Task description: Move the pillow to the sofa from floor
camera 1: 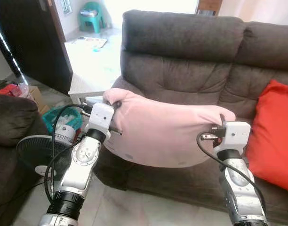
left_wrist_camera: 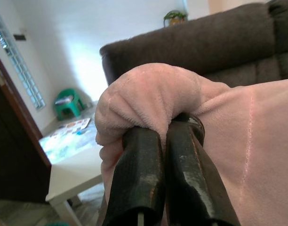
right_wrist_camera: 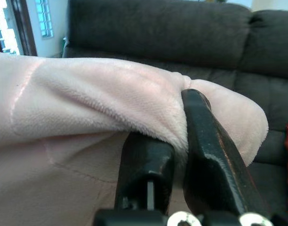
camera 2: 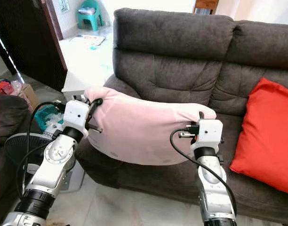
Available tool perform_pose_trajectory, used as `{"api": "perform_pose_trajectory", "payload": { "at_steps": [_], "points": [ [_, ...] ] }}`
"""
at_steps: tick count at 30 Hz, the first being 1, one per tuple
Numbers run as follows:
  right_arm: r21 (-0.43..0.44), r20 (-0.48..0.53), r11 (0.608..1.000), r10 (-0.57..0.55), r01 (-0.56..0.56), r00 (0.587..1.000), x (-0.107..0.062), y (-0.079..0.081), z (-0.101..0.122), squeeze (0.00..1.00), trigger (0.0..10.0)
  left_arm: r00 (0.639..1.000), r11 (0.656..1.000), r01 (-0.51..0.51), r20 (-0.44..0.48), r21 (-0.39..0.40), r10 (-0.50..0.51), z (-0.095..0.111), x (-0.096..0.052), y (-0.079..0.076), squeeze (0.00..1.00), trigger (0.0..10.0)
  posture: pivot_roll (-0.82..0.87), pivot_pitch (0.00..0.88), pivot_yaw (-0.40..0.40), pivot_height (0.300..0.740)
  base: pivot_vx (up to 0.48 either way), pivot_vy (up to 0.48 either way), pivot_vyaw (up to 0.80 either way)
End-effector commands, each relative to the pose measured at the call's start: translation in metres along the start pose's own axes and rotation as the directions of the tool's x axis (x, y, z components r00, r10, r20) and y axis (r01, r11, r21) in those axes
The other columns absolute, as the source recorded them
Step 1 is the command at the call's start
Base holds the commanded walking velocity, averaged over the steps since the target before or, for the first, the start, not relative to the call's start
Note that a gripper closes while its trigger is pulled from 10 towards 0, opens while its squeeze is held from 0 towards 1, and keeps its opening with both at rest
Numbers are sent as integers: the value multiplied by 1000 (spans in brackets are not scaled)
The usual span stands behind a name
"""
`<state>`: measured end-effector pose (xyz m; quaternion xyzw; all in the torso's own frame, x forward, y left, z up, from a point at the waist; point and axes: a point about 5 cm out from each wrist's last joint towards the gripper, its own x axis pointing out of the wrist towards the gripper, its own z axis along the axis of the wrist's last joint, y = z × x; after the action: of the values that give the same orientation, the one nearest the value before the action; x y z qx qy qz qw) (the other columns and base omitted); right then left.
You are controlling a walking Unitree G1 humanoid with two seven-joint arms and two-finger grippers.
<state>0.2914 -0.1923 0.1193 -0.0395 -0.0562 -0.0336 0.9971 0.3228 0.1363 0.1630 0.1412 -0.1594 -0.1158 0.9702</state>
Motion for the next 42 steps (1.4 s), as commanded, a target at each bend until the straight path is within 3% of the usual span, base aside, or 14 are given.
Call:
{"api": "perform_pose_trajectory", "payload": {
  "at_steps": [1, 25, 32, 42],
  "points": [
    [15, 40, 998, -62, 61, 997, 3, -11, 8, 0, 10000, 997, 998, -61, 46, 4, 60, 9, 4, 15, 0, 10000, 63, 22, -39, 740, 292, 0, 0],
    [-9, 32, 1000, -24, 24, 999, 2, -3, 7, 0, 10000, 997, 999, -49, 56, -13, 50, 11, 4, 12, 0, 10000, 61, 31, -39, 740, 300, 0, 0],
    [-7, 33, 1000, -11, 11, 999, 2, -2, 7, 0, 10000, 997, 999, -52, 60, -15, 53, 12, 5, 12, 0, 10000, 60, 30, -42, 740, 301, 0, 763],
    [3, 23, 1000, -27, 27, 999, 3, -4, 6, 0, 10000, 997, 998, -53, 62, -16, 54, 13, 5, 12, 0, 10000, 63, 26, -45, 740, 302, 0, 0]
  ]
}}
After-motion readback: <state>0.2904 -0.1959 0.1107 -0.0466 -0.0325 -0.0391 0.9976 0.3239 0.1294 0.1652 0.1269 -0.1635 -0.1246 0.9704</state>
